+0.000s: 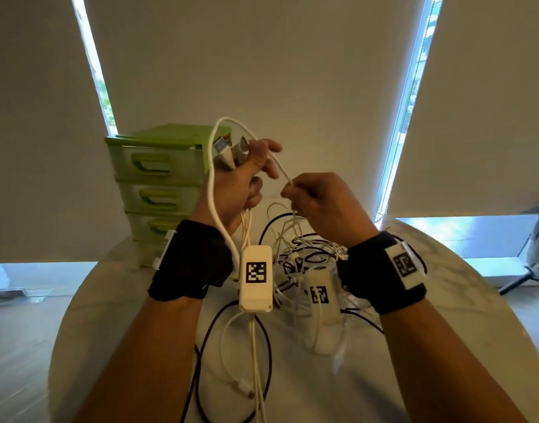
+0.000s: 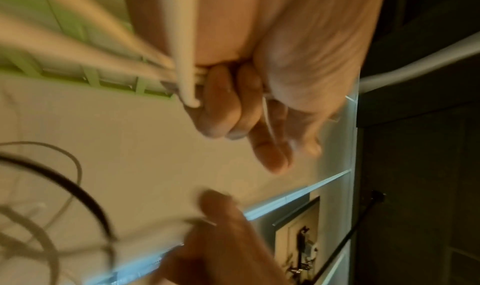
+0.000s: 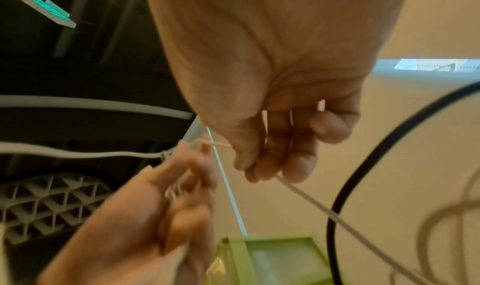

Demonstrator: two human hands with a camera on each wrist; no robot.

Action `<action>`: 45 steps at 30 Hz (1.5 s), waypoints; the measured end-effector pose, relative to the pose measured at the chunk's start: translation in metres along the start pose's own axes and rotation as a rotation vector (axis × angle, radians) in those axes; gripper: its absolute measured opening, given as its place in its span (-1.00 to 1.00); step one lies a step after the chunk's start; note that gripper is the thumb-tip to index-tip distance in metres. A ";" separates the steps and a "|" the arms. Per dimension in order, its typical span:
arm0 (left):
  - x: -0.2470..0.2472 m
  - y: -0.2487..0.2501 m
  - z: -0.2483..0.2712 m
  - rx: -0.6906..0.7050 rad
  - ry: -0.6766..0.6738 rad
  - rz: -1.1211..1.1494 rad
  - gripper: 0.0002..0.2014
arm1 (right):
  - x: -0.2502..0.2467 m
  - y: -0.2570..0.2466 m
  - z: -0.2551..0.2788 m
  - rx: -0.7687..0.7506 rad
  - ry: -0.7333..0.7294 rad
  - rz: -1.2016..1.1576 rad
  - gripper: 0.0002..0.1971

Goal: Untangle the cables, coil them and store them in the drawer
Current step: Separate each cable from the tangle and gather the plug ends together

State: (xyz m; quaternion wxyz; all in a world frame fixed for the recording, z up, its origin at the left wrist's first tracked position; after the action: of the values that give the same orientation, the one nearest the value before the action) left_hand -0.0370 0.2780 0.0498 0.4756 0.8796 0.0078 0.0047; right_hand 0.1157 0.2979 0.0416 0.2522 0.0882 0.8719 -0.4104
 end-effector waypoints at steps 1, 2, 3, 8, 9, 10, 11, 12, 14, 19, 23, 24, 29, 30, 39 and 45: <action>-0.002 -0.003 0.000 -0.014 -0.009 -0.048 -0.84 | -0.006 -0.001 -0.001 -0.011 0.048 -0.052 -0.83; -0.004 -0.007 0.000 -0.026 -0.029 -0.136 -0.86 | -0.013 -0.003 0.000 -0.026 0.080 -0.134 -0.82; -0.003 -0.013 0.000 -0.018 -0.068 -0.259 -0.87 | -0.020 -0.008 0.000 -0.056 0.100 -0.227 -0.82; 0.030 -0.044 -0.003 0.007 -0.311 -0.742 -0.90 | -0.029 -0.019 0.004 -0.191 0.150 -0.392 -0.85; 0.030 -0.048 -0.006 0.004 -0.269 -0.731 -0.88 | -0.028 -0.015 0.002 -0.173 0.142 -0.320 -0.88; 0.027 -0.052 -0.010 0.013 -0.216 -0.689 -0.86 | -0.027 -0.008 0.001 -0.131 0.110 -0.225 -0.87; 0.023 -0.055 -0.013 0.020 -0.159 -0.643 -0.85 | -0.026 0.001 0.001 -0.051 0.053 -0.118 -0.74; 0.018 -0.056 -0.015 0.008 -0.115 -0.592 -0.82 | -0.024 0.012 0.001 0.057 -0.033 -0.032 -0.57; 0.010 -0.056 -0.016 -0.055 -0.075 -0.486 -0.77 | -0.021 0.029 0.001 0.246 -0.228 0.051 -0.22; 0.001 -0.045 -0.016 -0.116 0.043 -0.284 -0.76 | -0.017 0.035 -0.002 0.301 -0.304 0.130 -0.79; -0.025 -0.046 -0.025 -0.179 0.308 -0.075 -0.76 | -0.043 0.038 -0.005 0.250 0.040 0.188 -0.80; -0.032 -0.046 -0.026 -0.190 0.366 -0.030 -0.76 | -0.054 0.042 -0.005 0.248 0.165 0.173 -0.79; -0.044 -0.046 -0.034 -0.171 0.544 -0.035 -0.69 | -0.078 0.063 -0.003 0.312 0.593 0.138 -0.77; -0.043 -0.044 -0.033 -0.163 0.550 -0.056 -0.68 | -0.076 0.063 -0.003 0.328 0.614 0.147 -0.77; 0.009 -0.020 -0.010 0.041 0.133 -0.289 -0.80 | 0.002 0.005 -0.003 0.102 0.026 0.046 -0.56; 0.002 -0.015 -0.012 0.028 0.048 -0.128 -0.85 | 0.005 0.017 -0.007 0.109 0.080 -0.170 -0.75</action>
State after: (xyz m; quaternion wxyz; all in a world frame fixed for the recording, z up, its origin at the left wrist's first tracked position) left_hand -0.0352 0.2961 0.0432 0.4621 0.8836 0.0754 -0.0049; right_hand 0.1153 0.3141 0.0318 0.1761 0.0439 0.8621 -0.4732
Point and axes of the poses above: each hand's wrist, its own z-axis away from the middle knuckle, its own x-axis out of the palm, y = z × x, the point moved 1 cm from there along -z, towards the middle knuckle, and after that the axes turned 9 degrees about -z, right-handed, at the moved point
